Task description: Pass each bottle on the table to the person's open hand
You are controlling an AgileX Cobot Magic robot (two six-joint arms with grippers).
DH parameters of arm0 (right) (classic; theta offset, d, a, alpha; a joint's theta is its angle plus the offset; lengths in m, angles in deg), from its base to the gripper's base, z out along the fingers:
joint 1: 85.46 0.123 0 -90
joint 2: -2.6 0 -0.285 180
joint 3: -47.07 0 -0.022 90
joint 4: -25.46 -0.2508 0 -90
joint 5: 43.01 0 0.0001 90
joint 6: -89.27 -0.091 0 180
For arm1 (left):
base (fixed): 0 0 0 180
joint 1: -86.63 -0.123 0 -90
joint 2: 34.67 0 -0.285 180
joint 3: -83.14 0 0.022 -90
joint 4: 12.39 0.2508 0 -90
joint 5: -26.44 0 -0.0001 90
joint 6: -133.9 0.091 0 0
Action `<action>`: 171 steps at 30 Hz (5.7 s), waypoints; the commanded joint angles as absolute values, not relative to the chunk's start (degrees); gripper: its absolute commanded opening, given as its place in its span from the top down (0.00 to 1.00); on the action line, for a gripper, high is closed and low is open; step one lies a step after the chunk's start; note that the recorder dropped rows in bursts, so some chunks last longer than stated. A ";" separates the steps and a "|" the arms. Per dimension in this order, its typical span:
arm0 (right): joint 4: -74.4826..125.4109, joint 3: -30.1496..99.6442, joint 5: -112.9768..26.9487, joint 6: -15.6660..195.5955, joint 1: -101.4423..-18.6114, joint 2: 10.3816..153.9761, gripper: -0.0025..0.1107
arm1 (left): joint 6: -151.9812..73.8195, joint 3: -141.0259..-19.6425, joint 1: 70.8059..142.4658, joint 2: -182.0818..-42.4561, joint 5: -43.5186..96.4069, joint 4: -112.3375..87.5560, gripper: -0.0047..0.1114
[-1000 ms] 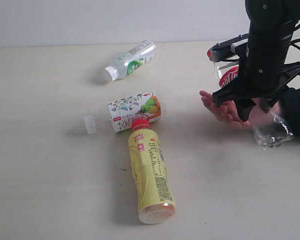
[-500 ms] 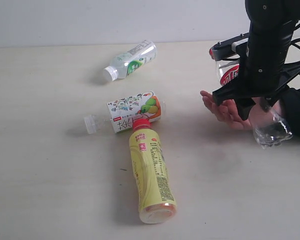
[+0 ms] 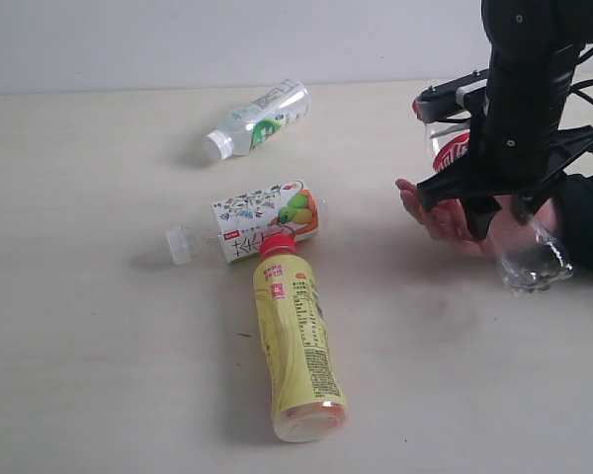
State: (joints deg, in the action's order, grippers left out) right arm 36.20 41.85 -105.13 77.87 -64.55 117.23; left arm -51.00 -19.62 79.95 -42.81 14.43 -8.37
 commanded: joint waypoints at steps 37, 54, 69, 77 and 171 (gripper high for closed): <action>38.54 42.23 -103.03 77.66 -64.81 119.91 0.27 | -50.87 -19.64 79.81 -42.46 14.77 -8.22 0.96; 36.99 42.23 -101.68 81.70 -64.81 107.64 0.27 | -50.87 -19.64 79.81 -42.46 14.77 -8.22 0.96; 29.38 37.45 -99.50 88.28 -64.81 77.33 0.90 | -50.87 -19.64 79.81 -42.46 14.77 -8.22 0.96; 26.53 15.22 -83.02 92.76 -64.81 47.32 0.98 | -50.87 -19.64 79.81 -42.46 14.77 -8.22 0.96; 25.46 -12.62 -62.76 96.71 -63.46 10.38 0.98 | -50.87 -19.64 79.81 -42.46 14.77 -8.22 0.96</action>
State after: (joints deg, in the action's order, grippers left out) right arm 25.46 -12.49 -62.94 96.53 -63.54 10.66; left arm -51.00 -19.62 79.95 -42.81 14.43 -8.37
